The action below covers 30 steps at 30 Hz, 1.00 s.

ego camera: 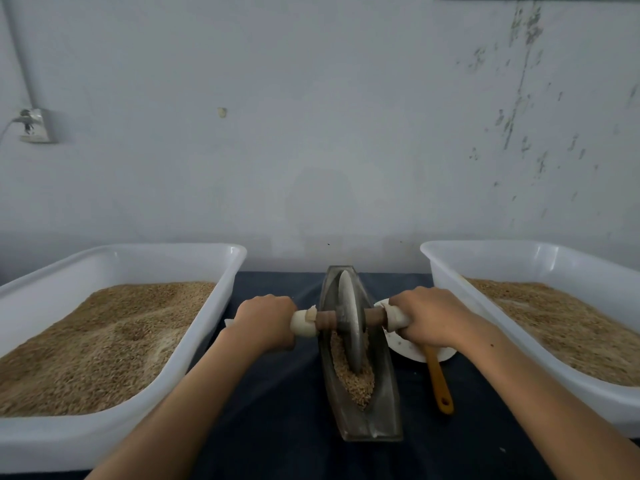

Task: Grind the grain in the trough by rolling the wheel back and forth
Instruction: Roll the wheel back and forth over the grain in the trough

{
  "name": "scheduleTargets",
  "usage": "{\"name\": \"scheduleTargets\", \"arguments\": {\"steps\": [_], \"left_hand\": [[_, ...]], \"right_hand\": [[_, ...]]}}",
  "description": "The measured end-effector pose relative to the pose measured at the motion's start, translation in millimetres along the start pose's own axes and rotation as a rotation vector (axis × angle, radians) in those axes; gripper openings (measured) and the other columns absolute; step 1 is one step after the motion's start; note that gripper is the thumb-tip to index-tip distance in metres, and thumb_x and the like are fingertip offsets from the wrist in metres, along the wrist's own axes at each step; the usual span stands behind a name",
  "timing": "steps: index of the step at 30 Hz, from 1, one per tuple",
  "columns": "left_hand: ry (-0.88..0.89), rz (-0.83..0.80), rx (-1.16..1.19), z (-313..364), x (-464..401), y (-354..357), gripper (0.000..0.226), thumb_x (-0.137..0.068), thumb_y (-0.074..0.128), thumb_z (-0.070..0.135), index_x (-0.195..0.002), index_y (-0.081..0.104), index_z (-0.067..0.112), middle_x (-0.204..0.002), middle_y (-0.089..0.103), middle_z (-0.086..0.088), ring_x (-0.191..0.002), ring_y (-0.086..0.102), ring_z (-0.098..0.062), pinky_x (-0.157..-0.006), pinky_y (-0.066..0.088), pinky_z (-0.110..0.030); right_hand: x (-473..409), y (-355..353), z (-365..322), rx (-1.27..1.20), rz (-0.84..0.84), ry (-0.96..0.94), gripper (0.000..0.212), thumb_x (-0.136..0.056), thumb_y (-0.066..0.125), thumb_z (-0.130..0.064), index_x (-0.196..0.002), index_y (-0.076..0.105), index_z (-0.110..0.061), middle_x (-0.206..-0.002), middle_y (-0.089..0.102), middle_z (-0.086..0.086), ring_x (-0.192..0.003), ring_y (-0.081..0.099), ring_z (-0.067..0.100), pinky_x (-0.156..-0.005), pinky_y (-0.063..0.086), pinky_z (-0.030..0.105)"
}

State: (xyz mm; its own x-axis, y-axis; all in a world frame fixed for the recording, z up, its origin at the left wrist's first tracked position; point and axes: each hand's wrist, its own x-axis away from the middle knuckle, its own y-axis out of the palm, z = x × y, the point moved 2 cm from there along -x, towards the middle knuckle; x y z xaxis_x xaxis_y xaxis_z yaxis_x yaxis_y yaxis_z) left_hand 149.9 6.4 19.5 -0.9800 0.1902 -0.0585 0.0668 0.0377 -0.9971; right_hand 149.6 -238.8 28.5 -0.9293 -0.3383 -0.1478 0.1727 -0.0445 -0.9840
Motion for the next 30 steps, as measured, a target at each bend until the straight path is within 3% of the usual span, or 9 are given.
{"name": "scheduleTargets", "arguments": {"steps": [4, 8, 11, 14, 20, 23, 26, 30], "left_hand": [[-0.018, 0.169, -0.041, 3.8, -2.4, 2.6, 0.022, -0.086, 0.059, 0.029, -0.107, 0.055, 0.022, -0.103, 0.064, 0.002, -0.092, 0.061, -0.019, -0.077, 0.048, -0.030], [-0.011, 0.307, -0.059, 6.2, -2.9, 4.2, 0.020, -0.090, 0.056, 0.032, -0.107, 0.050, 0.023, -0.101, 0.063, 0.003, -0.090, 0.062, -0.018, -0.073, 0.046, -0.030], [-0.016, 0.319, -0.050, 6.7, -2.5, 5.4, 0.021, -0.090, 0.057, 0.034, -0.107, 0.051, 0.023, -0.102, 0.064, 0.003, -0.091, 0.062, -0.017, -0.075, 0.047, -0.030], [-0.030, 0.254, -0.039, 4.6, -1.2, 4.7, 0.021, -0.088, 0.059, 0.032, -0.107, 0.056, 0.022, -0.102, 0.064, 0.002, -0.092, 0.062, -0.018, -0.074, 0.045, -0.029], [-0.010, 0.060, -0.050, 5.3, 2.3, -1.6, 0.032, -0.082, 0.066, 0.033, -0.110, 0.058, 0.019, -0.101, 0.064, 0.001, -0.091, 0.061, -0.017, -0.079, 0.048, -0.029], [-0.015, 0.041, -0.057, 5.6, 1.5, -2.3, 0.033, -0.082, 0.065, 0.033, -0.110, 0.058, 0.019, -0.101, 0.063, 0.001, -0.092, 0.061, -0.017, -0.078, 0.047, -0.029], [-0.038, 0.082, -0.052, 6.0, -0.3, 0.0, 0.028, -0.083, 0.064, 0.031, -0.108, 0.058, 0.021, -0.100, 0.064, 0.001, -0.091, 0.062, -0.018, -0.076, 0.045, -0.028], [-0.059, 0.250, -0.046, 7.8, -1.8, 4.6, 0.019, -0.088, 0.058, 0.028, -0.106, 0.055, 0.022, -0.100, 0.063, 0.002, -0.090, 0.061, -0.018, -0.070, 0.042, -0.028]], "right_hand": [[-2.5, 10.3, 1.9, 0.025, 0.161, 0.002, 0.025, -0.086, 0.057, -0.029, -0.074, 0.036, -0.034, -0.069, 0.045, -0.013, -0.061, 0.042, 0.004, -0.052, 0.025, 0.023], [-2.3, 16.8, 0.8, -0.020, 0.292, 0.018, 0.017, -0.089, 0.058, -0.031, -0.085, 0.041, -0.031, -0.082, 0.052, -0.011, -0.073, 0.048, 0.009, -0.066, 0.033, 0.026], [-1.4, 15.9, -0.3, -0.025, 0.306, 0.017, 0.018, -0.089, 0.058, -0.032, -0.083, 0.041, -0.031, -0.080, 0.051, -0.012, -0.072, 0.047, 0.010, -0.066, 0.031, 0.027], [-1.1, 12.8, -1.4, 0.015, 0.266, 0.021, 0.015, -0.088, 0.055, -0.029, -0.080, 0.042, -0.029, -0.078, 0.053, -0.010, -0.071, 0.049, 0.012, -0.062, 0.033, 0.028], [-2.2, 3.0, 2.0, -0.019, -0.064, 0.029, 0.021, -0.079, 0.061, -0.025, -0.071, 0.044, -0.033, -0.076, 0.057, -0.009, -0.071, 0.055, 0.011, -0.054, 0.033, 0.024], [-1.4, 1.4, 2.0, -0.038, -0.100, 0.030, 0.018, -0.079, 0.062, -0.025, -0.074, 0.047, -0.032, -0.078, 0.059, -0.008, -0.074, 0.058, 0.012, -0.056, 0.036, 0.025], [0.4, 2.1, -0.4, -0.033, -0.028, 0.022, 0.016, -0.084, 0.059, -0.028, -0.076, 0.045, -0.031, -0.078, 0.056, -0.009, -0.074, 0.056, 0.013, -0.057, 0.035, 0.026], [0.7, 8.5, -5.1, 0.020, 0.236, 0.020, 0.014, -0.091, 0.055, -0.030, -0.085, 0.042, -0.027, -0.089, 0.059, -0.007, -0.081, 0.056, 0.016, -0.066, 0.032, 0.028]]}}
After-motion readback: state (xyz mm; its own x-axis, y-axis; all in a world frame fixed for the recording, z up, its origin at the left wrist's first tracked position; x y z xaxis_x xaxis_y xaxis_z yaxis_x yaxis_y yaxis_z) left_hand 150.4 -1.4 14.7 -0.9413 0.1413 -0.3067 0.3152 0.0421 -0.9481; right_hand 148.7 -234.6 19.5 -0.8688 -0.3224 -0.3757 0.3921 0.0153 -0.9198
